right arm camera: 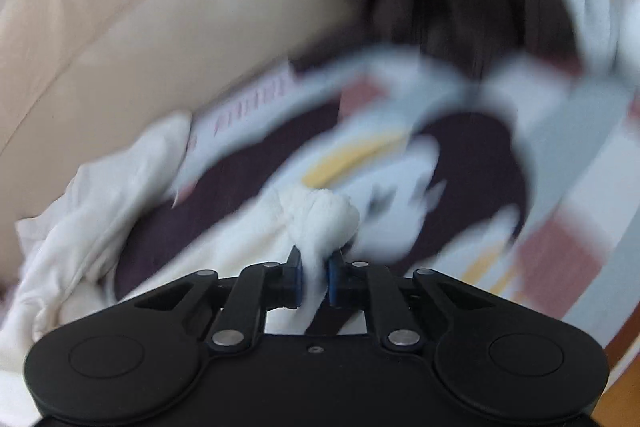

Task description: Fold clothes

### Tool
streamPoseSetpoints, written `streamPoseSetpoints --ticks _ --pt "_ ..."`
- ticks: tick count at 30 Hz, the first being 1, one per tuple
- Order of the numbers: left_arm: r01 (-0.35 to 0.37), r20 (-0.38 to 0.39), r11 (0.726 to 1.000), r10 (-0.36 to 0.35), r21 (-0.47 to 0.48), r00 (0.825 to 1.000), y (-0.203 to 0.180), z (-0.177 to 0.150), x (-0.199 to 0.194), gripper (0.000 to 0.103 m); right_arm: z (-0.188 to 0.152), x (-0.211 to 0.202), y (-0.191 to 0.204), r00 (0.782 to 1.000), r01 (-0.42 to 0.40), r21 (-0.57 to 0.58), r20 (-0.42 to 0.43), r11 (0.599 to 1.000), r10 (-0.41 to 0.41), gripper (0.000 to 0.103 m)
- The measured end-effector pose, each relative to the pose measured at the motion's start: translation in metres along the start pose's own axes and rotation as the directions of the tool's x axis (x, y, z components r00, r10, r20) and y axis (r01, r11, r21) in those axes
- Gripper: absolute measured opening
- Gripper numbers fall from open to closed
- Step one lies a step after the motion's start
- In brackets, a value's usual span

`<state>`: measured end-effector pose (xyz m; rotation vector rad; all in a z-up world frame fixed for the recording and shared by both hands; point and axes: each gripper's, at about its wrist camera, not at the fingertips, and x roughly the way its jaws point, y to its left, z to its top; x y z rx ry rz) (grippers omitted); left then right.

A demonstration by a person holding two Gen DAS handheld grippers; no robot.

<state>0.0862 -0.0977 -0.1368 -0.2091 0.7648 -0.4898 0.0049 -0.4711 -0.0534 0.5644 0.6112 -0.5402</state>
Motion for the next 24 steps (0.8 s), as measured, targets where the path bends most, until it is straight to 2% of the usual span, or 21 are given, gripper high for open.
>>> streamPoseSetpoints --ticks 3,6,7,9,10,12,13,15,19,20,22,24 --pt "0.159 -0.023 0.977 -0.157 0.139 0.987 -0.043 0.004 -0.009 0.007 0.043 -0.027 -0.024 0.991 0.08 -0.085 0.112 0.993 -0.071 0.011" --pt "0.322 -0.086 0.914 -0.31 0.249 0.947 -0.094 -0.004 -0.015 0.007 0.086 -0.053 -0.048 0.965 0.168 -0.16 0.227 0.973 -0.129 0.011" --pt "0.363 -0.119 0.89 -0.343 0.275 0.932 -0.113 -0.009 -0.011 0.007 0.1 -0.062 -0.055 0.953 0.199 -0.183 0.266 0.963 -0.146 0.011" --pt "0.407 -0.176 0.857 -0.369 0.317 0.913 -0.147 -0.022 0.004 0.007 0.128 -0.08 -0.071 0.922 0.262 -0.223 0.344 0.939 -0.175 0.011" --pt "0.428 -0.209 0.842 -0.377 0.328 0.902 -0.162 -0.029 0.013 0.009 0.138 -0.081 -0.082 0.916 0.284 -0.235 0.354 0.929 -0.191 0.011" --pt "0.45 -0.316 0.836 -0.355 0.314 0.88 -0.181 -0.045 0.041 0.027 0.15 -0.068 -0.108 0.92 0.312 -0.249 0.32 0.917 -0.226 0.011" --pt "0.434 -0.364 0.844 -0.314 0.315 0.877 -0.189 -0.055 0.052 0.029 0.156 -0.062 -0.121 0.921 0.325 -0.256 0.303 0.91 -0.244 0.01" --pt "0.391 -0.41 0.854 -0.239 0.343 0.88 -0.193 -0.072 0.063 0.029 0.16 -0.044 -0.141 0.928 0.338 -0.278 0.259 0.899 -0.269 0.01" --pt "0.336 -0.432 0.855 -0.15 0.394 0.889 -0.181 -0.091 0.059 0.031 0.152 -0.011 -0.154 0.926 0.37 -0.341 0.216 0.864 -0.311 0.011" --pt "0.322 -0.427 0.857 -0.135 0.402 0.894 -0.176 -0.092 0.055 0.032 0.149 -0.003 -0.157 0.923 0.381 -0.339 0.194 0.86 -0.333 0.016" --pt "0.284 -0.407 0.862 -0.101 0.419 0.908 -0.166 -0.087 0.05 0.034 0.147 0.004 -0.161 0.912 0.411 -0.29 0.156 0.865 -0.381 0.037" --pt "0.243 -0.376 0.868 -0.071 0.434 0.924 -0.159 -0.078 0.046 0.034 0.145 0.005 -0.161 0.897 0.441 -0.213 0.125 0.872 -0.423 0.049"
